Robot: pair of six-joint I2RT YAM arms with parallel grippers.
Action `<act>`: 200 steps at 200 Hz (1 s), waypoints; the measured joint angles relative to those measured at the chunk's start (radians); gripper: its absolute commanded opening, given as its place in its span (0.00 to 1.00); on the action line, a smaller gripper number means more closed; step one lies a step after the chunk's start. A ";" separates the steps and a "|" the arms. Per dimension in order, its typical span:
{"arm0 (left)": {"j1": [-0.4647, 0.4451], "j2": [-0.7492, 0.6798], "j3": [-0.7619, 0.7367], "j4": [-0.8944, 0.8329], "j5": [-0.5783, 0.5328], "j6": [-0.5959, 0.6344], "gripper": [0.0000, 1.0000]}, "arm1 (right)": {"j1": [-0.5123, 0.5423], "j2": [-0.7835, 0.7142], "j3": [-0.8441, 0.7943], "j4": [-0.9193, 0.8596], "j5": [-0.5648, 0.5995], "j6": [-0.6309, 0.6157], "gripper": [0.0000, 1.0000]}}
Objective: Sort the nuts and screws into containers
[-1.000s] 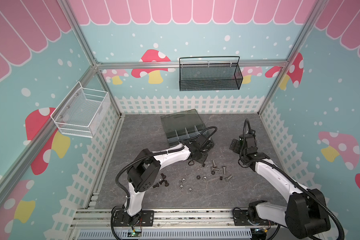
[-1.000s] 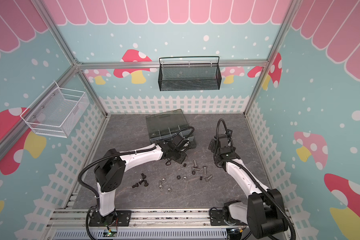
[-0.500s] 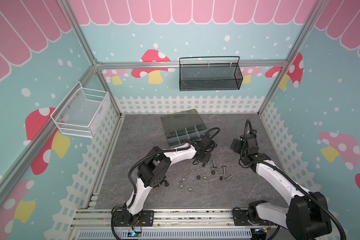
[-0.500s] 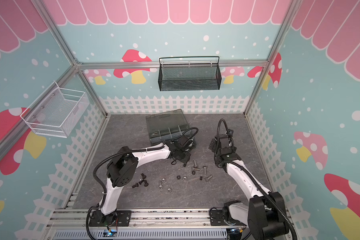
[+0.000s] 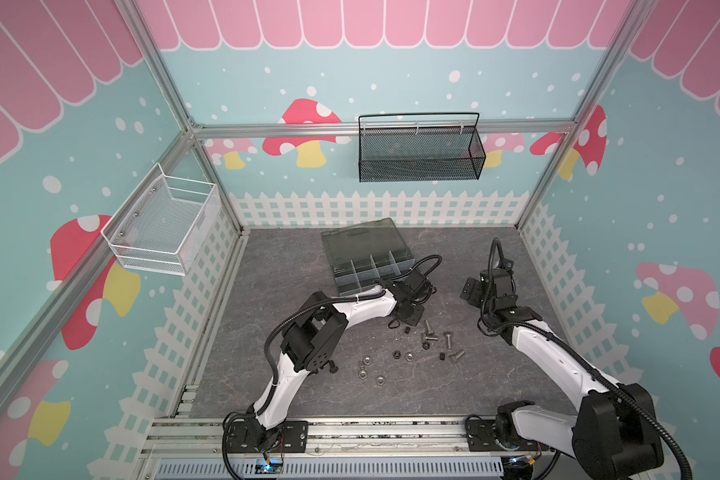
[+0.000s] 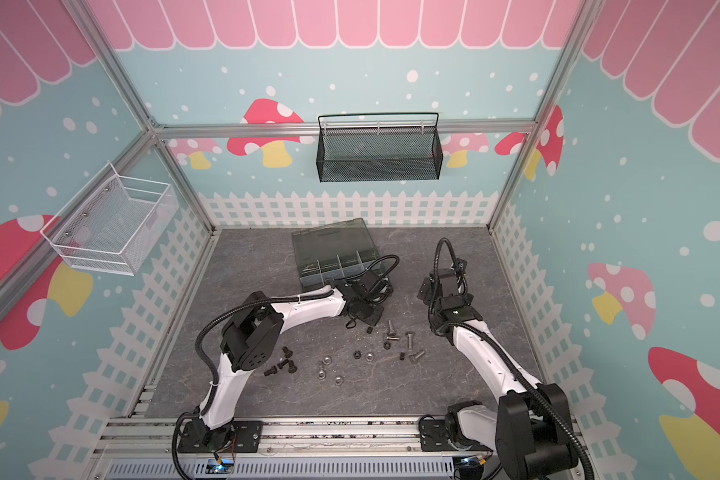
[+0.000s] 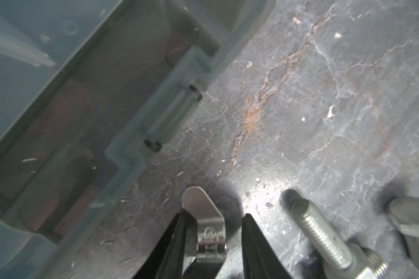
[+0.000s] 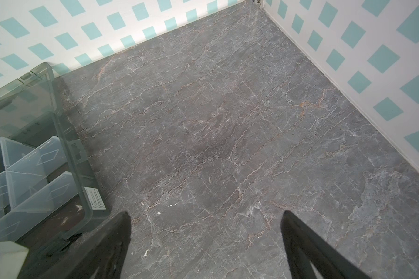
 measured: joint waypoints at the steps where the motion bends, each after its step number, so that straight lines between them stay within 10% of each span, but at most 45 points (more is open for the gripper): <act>1: 0.000 0.000 0.000 0.000 0.000 0.000 0.34 | 0.000 0.000 0.000 0.000 0.000 0.000 0.98; 80: 0.000 -0.007 -0.005 -0.010 -0.015 -0.010 0.04 | 0.000 0.000 0.000 0.000 -0.001 0.000 0.98; 200: 0.006 -0.299 -0.185 0.036 -0.047 0.023 0.02 | 0.000 0.000 0.000 0.000 -0.002 0.000 0.98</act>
